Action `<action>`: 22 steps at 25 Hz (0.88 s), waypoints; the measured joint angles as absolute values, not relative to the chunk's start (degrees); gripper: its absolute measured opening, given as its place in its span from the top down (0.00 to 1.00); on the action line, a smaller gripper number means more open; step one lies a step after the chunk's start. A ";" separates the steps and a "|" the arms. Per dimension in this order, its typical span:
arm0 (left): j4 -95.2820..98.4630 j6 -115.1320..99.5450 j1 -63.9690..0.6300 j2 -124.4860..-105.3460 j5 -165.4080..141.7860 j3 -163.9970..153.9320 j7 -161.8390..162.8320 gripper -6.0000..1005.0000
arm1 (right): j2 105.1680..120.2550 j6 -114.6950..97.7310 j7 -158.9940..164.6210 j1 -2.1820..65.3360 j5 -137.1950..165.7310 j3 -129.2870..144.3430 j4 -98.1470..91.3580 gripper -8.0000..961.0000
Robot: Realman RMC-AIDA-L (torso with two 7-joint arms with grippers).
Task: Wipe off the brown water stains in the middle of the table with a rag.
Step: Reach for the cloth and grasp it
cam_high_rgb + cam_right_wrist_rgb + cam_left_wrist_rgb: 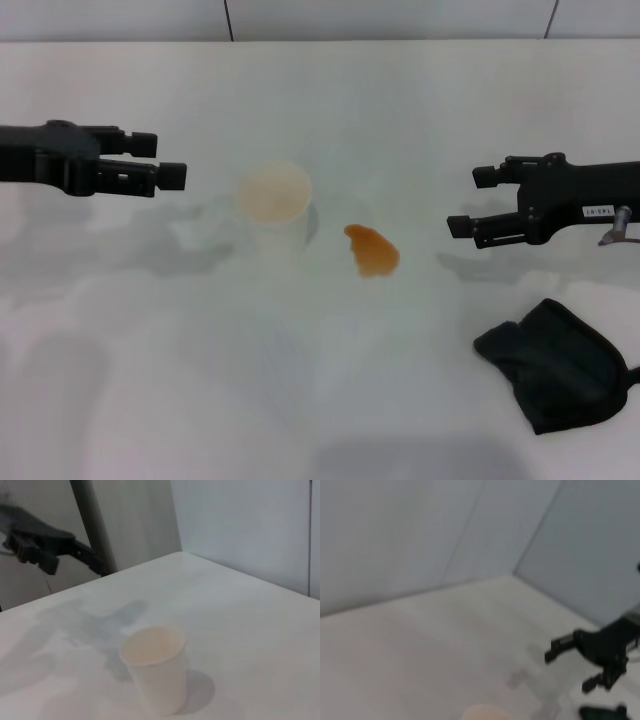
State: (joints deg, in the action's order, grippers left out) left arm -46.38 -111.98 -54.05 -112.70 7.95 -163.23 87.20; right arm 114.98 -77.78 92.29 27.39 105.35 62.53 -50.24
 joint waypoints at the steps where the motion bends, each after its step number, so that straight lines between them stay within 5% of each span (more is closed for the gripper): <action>1: -46.65 -111.79 -55.37 -112.54 6.48 -163.23 87.22 0.12 | 115.00 -77.79 92.29 27.43 105.36 62.62 -50.21 0.09; 11: -48.08 -105.95 -69.28 -112.20 -9.18 -163.30 86.34 0.12 | 115.04 -77.82 92.36 27.54 105.39 63.00 -50.18 0.09; 22: -47.57 -99.06 -73.76 -115.97 -13.86 -163.30 85.54 0.12 | 114.91 -78.51 100.77 25.89 106.04 62.57 -50.91 0.09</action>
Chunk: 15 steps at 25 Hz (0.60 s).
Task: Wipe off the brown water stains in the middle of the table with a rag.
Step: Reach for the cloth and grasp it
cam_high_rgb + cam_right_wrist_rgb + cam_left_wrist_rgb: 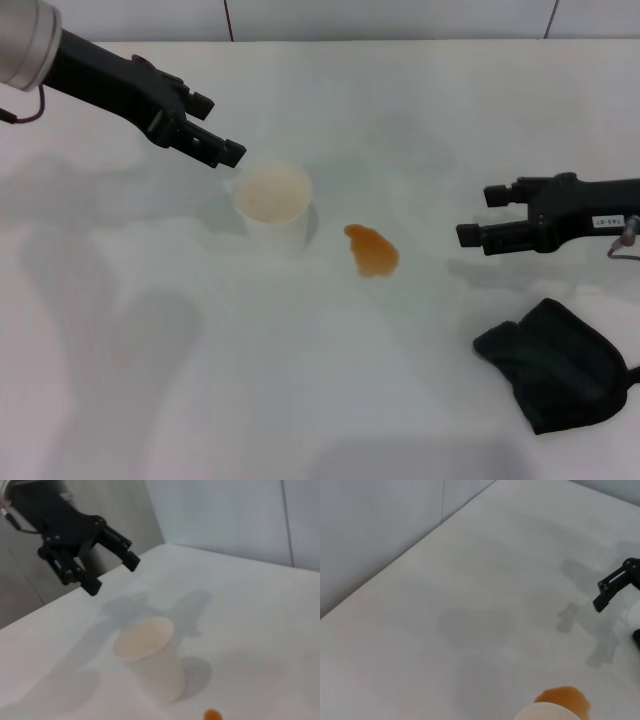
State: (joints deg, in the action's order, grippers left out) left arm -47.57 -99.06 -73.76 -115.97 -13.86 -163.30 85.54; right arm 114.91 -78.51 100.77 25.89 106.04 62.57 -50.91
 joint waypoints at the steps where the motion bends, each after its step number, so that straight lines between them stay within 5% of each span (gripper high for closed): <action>1: -47.57 -98.74 -73.79 -116.13 -13.91 -163.30 85.40 0.12 | 114.70 -78.73 101.94 25.51 106.20 62.52 -51.03 0.09; 8: -47.54 -97.37 -73.91 -116.46 -14.11 -163.30 85.09 0.12 | 111.58 -89.10 110.63 23.95 106.88 62.48 -55.46 0.09; 15: -47.65 -96.96 -74.44 -116.51 -14.37 -163.30 85.07 0.12 | 110.40 -98.19 122.33 24.66 115.58 62.49 -64.36 0.09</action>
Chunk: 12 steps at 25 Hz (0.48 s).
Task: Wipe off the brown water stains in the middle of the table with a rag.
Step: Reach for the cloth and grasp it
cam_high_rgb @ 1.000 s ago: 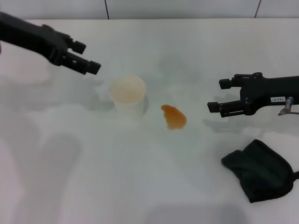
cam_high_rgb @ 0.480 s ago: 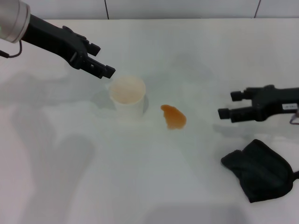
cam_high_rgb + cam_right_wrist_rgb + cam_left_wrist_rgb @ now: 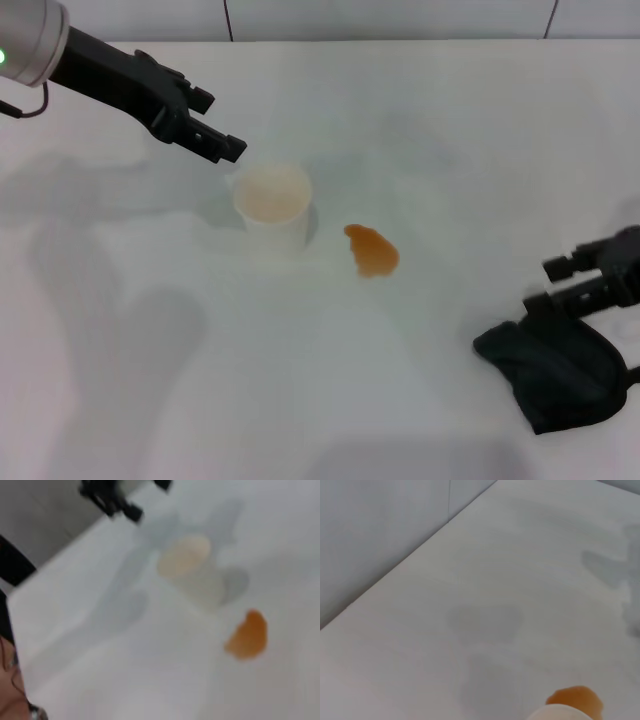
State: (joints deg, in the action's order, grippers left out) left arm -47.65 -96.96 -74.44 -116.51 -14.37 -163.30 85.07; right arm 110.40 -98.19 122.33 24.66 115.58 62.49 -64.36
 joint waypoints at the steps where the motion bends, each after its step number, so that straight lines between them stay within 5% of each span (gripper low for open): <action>1: -47.68 -96.95 -74.51 -116.51 -14.38 -163.30 85.07 0.12 | 110.56 -98.96 124.26 25.45 118.13 62.49 -65.03 0.09; 12: -47.99 -96.63 -75.18 -116.70 -14.17 -163.30 85.37 0.12 | 115.16 -103.71 131.79 34.81 138.72 64.13 -64.07 0.09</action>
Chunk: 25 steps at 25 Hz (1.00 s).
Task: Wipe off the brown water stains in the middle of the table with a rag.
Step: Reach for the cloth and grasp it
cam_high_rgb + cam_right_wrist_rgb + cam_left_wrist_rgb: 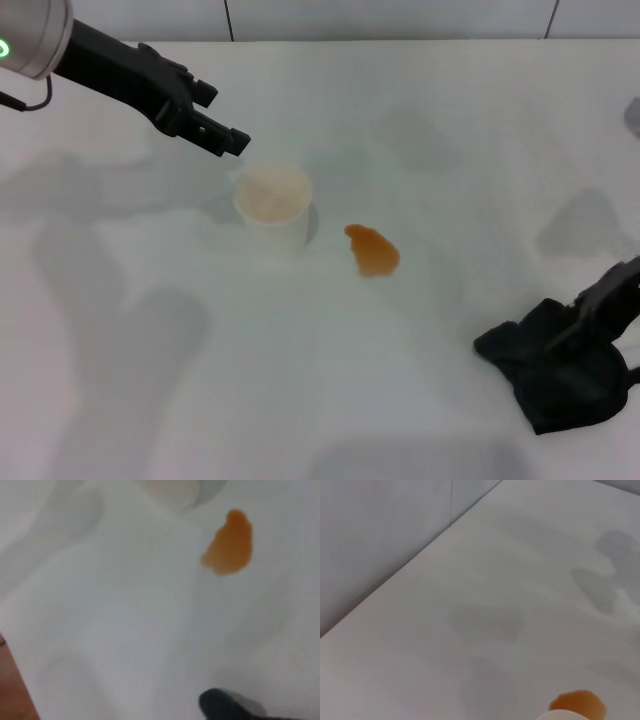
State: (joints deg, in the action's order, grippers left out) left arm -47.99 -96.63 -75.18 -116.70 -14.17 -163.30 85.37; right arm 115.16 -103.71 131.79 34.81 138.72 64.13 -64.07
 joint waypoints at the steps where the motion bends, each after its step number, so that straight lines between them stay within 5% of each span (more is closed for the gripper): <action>1: -47.99 -96.63 -75.18 -116.70 -14.17 -163.30 85.37 0.12 | 115.23 -103.81 132.01 35.26 138.86 64.74 -63.72 0.09; 25: -47.99 -95.85 -76.13 -116.89 -14.21 -163.30 85.52 0.12 | 115.47 -99.43 133.70 35.77 137.16 69.90 -62.84 0.10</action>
